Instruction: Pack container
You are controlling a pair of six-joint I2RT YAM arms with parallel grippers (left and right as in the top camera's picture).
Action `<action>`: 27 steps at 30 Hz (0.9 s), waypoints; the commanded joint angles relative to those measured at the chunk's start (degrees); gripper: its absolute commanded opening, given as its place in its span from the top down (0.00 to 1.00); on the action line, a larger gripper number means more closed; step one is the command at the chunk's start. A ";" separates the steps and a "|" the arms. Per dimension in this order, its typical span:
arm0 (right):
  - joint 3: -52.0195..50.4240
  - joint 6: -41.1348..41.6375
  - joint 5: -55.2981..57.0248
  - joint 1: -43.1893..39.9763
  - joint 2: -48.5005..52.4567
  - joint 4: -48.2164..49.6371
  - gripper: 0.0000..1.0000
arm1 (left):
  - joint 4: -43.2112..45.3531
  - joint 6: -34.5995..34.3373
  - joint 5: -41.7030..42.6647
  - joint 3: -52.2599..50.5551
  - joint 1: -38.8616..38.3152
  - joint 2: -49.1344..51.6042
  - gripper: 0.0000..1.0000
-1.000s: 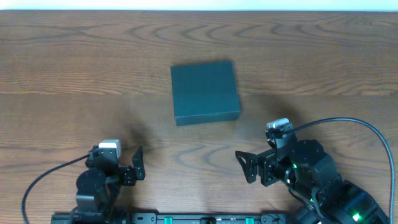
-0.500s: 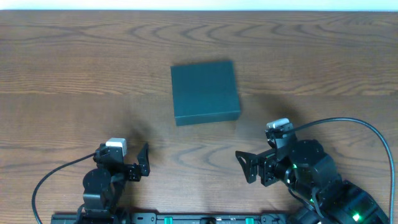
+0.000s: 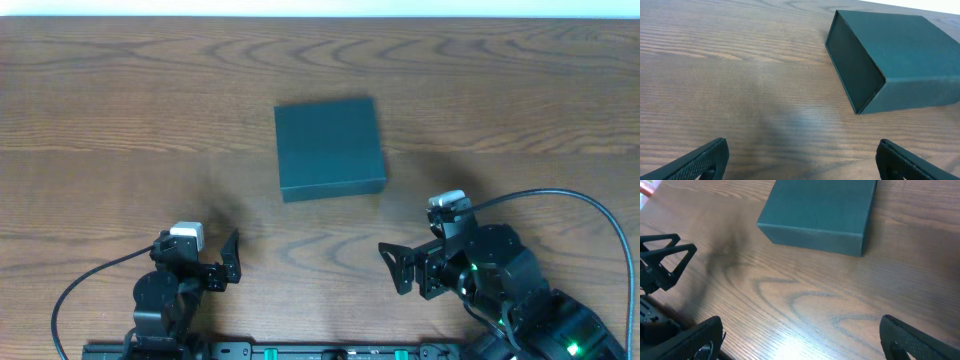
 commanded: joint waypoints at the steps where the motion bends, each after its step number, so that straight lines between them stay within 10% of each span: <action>1: 0.26 -0.92 1.53 0.37 -0.09 -0.11 0.01 | 0.33 0.20 0.44 -1.03 0.17 -0.48 0.05; 17: -32.00 -11.87 8.28 -3.72 -35.39 7.15 0.01 | 0.33 0.20 0.44 -1.03 0.17 -0.48 0.05; 27: -38.05 -9.51 7.63 -3.58 -37.99 10.47 0.01 | 0.33 0.20 0.44 -1.03 0.17 -0.48 0.05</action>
